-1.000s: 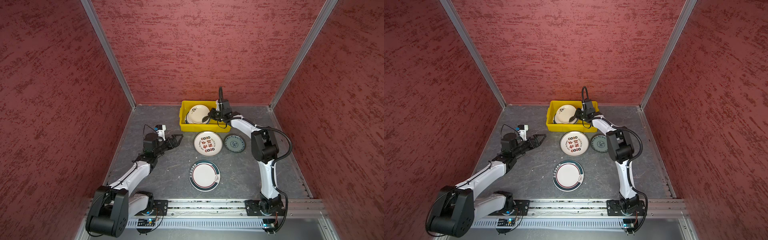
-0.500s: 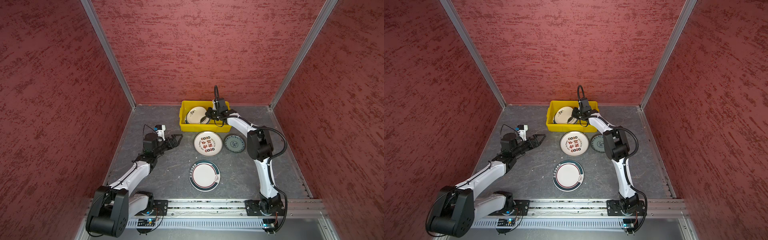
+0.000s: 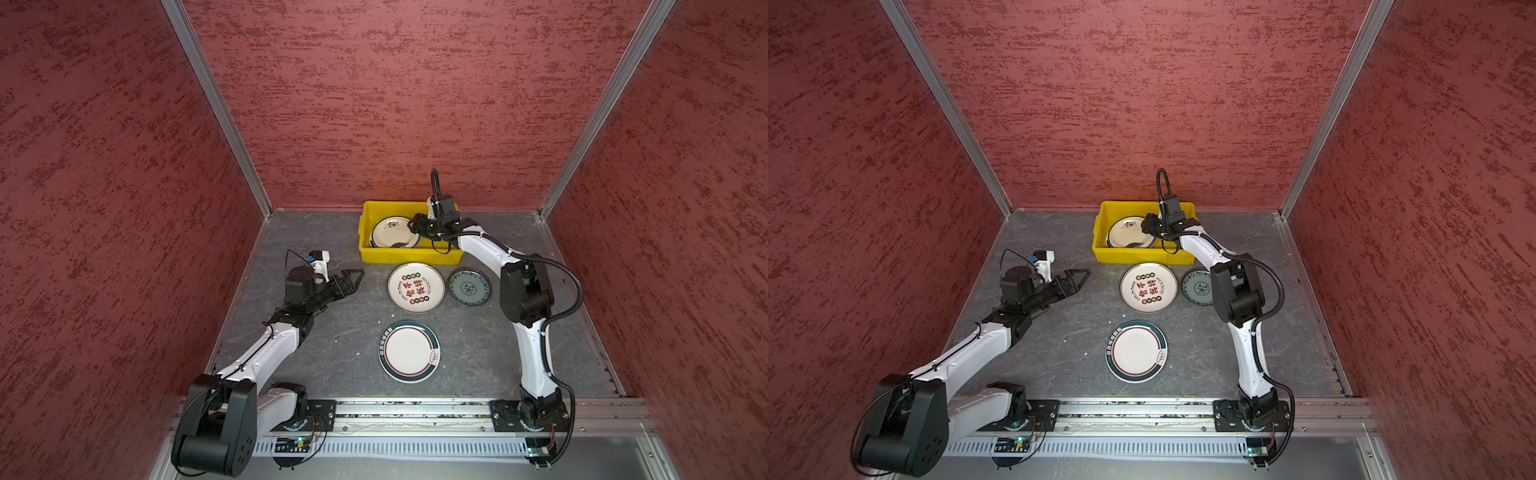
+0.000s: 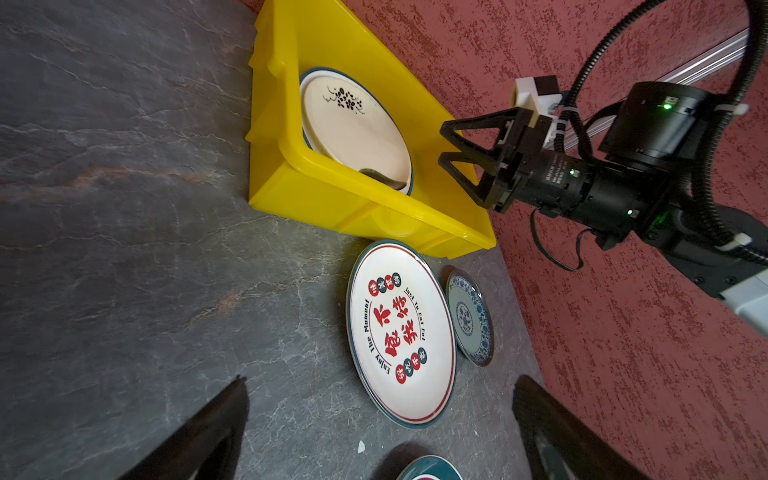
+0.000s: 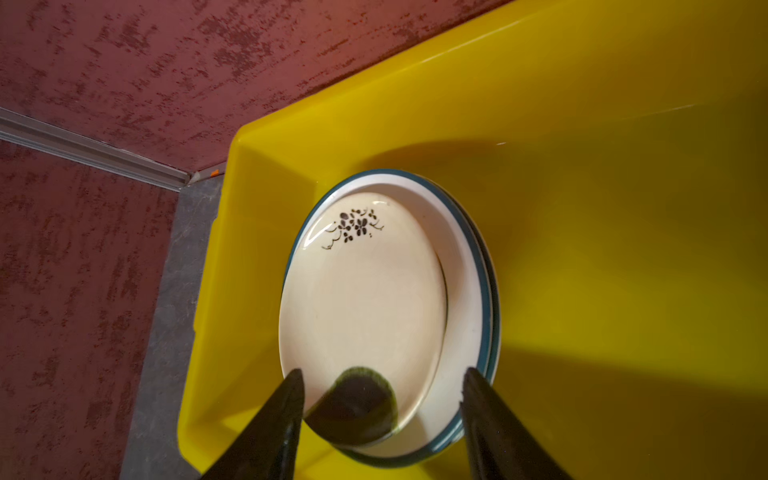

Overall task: Place the plates into the plastic bin on the countertop
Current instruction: 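Withdraw the right gripper from the bin toward the robot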

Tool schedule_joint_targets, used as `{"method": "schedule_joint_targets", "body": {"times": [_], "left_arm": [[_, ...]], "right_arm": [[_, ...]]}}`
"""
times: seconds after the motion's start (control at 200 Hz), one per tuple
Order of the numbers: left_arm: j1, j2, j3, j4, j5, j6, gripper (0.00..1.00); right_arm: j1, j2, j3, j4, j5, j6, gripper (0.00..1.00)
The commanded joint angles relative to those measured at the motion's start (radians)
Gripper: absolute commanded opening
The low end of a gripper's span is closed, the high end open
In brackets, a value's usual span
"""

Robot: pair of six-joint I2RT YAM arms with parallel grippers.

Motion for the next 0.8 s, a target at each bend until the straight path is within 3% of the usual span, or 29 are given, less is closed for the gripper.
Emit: {"method": "schedule_joint_targets", "body": {"times": [0.0,0.17,0.456,0.792], "left_arm": [[0.009,-0.013,-0.005,-0.004,-0.004,0.01,0.99],[0.013,-0.008,0.0,-0.022,-0.012,-0.006,0.99],[0.01,-0.011,-0.006,-0.024,-0.03,-0.025,0.99],[-0.07,-0.041,0.005,-0.188,-0.09,-0.062,1.0]], "right_arm": [[0.001,-0.182,-0.094,0.079,0.014,-0.024,0.71],[0.001,-0.432,-0.382,0.233,-0.008,-0.017,0.83],[-0.006,-0.838,-0.884,0.422,-0.128,0.009,0.91],[-0.006,-1.326,-1.299,0.301,-0.069,-0.016,0.99]]}}
